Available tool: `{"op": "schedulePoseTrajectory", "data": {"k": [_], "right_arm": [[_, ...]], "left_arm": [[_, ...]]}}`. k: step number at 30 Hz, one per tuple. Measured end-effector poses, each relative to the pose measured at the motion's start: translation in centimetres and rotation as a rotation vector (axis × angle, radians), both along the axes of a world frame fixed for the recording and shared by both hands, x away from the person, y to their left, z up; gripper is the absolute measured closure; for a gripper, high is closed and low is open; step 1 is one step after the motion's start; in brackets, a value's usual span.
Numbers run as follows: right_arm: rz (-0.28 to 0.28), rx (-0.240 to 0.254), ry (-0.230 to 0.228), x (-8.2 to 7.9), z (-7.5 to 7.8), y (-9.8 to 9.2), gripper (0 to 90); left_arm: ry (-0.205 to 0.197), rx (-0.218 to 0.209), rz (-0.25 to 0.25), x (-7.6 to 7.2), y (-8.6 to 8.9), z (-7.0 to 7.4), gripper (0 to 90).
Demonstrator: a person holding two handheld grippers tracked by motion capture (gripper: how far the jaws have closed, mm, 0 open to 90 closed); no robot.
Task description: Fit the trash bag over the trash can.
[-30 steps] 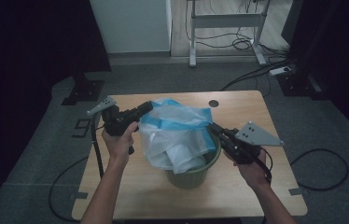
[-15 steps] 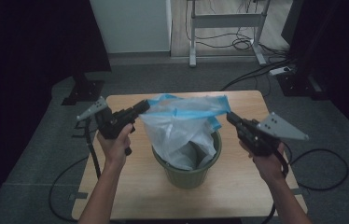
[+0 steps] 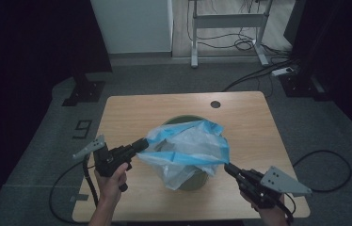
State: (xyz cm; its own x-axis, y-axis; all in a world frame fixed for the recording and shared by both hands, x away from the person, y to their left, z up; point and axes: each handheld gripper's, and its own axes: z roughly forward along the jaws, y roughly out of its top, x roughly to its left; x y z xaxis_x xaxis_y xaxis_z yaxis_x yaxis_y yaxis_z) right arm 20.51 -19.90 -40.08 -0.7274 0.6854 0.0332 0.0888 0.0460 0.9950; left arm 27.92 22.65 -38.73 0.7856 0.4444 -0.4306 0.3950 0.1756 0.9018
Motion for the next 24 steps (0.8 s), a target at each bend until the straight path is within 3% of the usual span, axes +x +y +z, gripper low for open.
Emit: {"op": "schedulePoseTrajectory", "data": {"k": [7, 13, 18, 21, 24], "right_arm": [[0.016, -0.007, 0.110, -0.6, -4.1, -0.3, 89.0], [0.033, -0.047, 0.165, -0.2, -6.2, 0.2, 89.0], [-0.004, -0.061, 0.220, 1.0, -7.7, -0.1, 89.0], [-0.010, -0.013, 0.204, 0.5, -7.2, -0.3, 87.1], [-0.005, 0.031, 0.138, -0.8, -5.3, -0.4, 71.6]], "left_arm": [[0.066, 0.034, -0.036, -0.9, 0.1, -3.9, 85.9], [0.096, 0.039, -0.042, -1.1, 0.6, -5.7, 86.3], [0.111, 0.060, -0.034, -0.9, 0.6, -6.5, 86.5], [0.075, 0.088, -0.029, -1.4, 0.3, -6.4, 86.0], [0.065, 0.087, -0.033, -1.5, 0.0, -6.1, 85.9]]}}
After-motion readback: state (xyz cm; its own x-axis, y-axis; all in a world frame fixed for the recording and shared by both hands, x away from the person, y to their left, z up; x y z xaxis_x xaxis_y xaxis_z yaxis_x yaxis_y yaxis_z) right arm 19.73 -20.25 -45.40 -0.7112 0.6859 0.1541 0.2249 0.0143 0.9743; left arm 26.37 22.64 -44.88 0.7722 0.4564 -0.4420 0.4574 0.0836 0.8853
